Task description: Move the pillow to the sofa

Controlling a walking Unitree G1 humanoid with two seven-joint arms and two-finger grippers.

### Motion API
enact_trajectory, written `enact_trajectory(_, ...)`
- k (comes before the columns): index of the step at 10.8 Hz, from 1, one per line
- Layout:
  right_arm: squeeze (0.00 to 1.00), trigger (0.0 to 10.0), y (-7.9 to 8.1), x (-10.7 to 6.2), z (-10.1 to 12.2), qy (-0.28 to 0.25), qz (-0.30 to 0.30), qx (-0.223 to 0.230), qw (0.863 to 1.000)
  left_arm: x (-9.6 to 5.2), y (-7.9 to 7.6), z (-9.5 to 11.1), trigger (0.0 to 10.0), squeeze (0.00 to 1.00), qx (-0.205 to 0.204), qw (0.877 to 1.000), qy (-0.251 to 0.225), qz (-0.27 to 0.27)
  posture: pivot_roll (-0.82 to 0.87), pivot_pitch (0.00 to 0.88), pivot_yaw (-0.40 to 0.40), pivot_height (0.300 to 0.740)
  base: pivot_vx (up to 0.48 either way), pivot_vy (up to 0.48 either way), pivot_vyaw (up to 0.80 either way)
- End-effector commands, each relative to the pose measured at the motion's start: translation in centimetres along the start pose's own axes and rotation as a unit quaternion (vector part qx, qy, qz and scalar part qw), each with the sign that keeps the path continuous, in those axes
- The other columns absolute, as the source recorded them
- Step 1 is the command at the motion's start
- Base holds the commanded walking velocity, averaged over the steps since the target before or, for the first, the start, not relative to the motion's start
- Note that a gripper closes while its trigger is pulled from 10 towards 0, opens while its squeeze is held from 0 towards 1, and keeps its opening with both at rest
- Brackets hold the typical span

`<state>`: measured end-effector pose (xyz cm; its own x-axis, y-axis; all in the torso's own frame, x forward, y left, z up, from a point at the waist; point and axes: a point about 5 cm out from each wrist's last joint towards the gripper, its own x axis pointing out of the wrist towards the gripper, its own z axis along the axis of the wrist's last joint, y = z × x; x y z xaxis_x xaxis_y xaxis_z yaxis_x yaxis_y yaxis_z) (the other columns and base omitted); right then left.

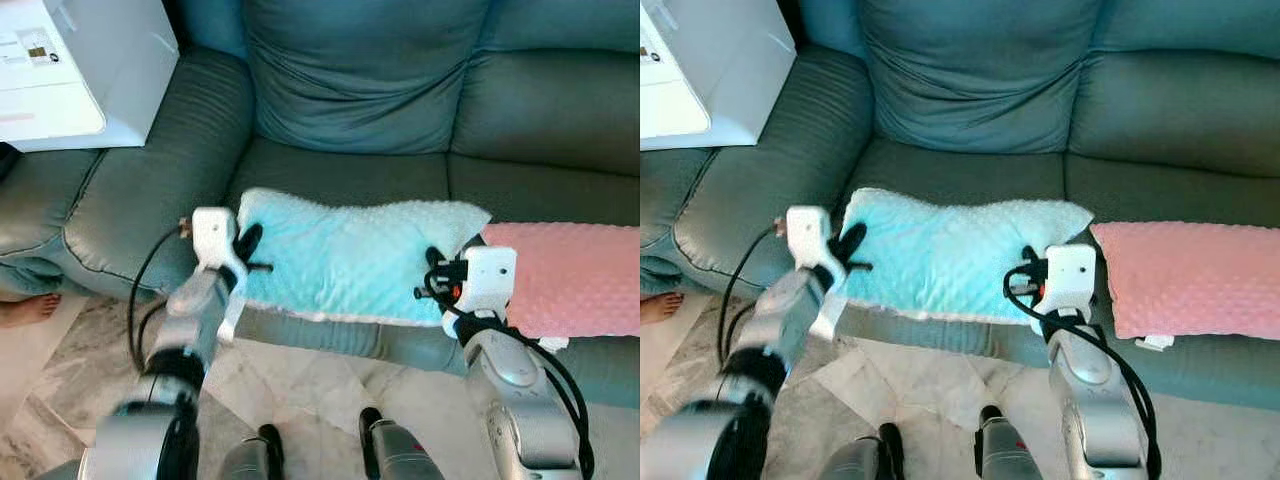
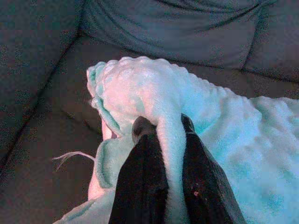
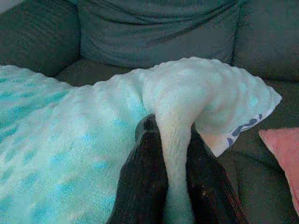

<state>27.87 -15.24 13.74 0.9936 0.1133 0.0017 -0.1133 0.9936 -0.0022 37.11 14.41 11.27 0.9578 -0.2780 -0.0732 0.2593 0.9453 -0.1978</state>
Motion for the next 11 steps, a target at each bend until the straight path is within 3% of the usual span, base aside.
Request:
enact_trajectory(1, 0.00, 10.0, -0.2, -0.2, -0.3, 0.002, -0.007, -0.001, 1.000, 0.1, 0.0, -0.2, 10.0, 0.00, -0.004, 1.000, 0.004, 0.000, -0.30, 0.276, 0.063, 0.740, 0.000, 0.000, 0.00)
enact_trajectory(5, 0.00, 10.0, -1.5, 1.9, -1.2, -0.001, -0.034, -0.002, 0.999, 1.5, -1.6, 1.0, 10.0, 0.00, 0.011, 1.000, -0.004, -0.001, -0.29, 0.372, 0.081, 0.740, 0.000, 0.000, 0.00)
enact_trajectory(9, 0.00, 10.0, -1.9, 5.8, -0.6, -0.007, -0.022, 0.010, 1.000, 2.4, -0.9, 4.7, 10.0, 0.00, 0.050, 0.995, -0.065, 0.065, -0.26, 0.483, 0.079, 0.740, 0.000, 0.000, 0.00)
enact_trajectory(10, 0.00, 10.0, -2.2, 7.8, 1.0, -0.031, -0.021, 0.005, 0.999, 2.7, -0.2, 7.2, 10.0, 0.00, 0.041, 0.990, -0.099, 0.091, -0.25, 0.512, 0.084, 0.740, 0.000, 0.000, 0.00)
enact_trajectory(11, 0.00, 10.0, -2.2, 8.3, 1.6, -0.041, -0.023, -0.001, 0.999, 2.8, -0.2, 7.7, 10.0, 0.11, 0.039, 0.989, -0.105, 0.092, -0.26, 0.519, 0.084, 0.740, 0.000, 0.000, 0.00)
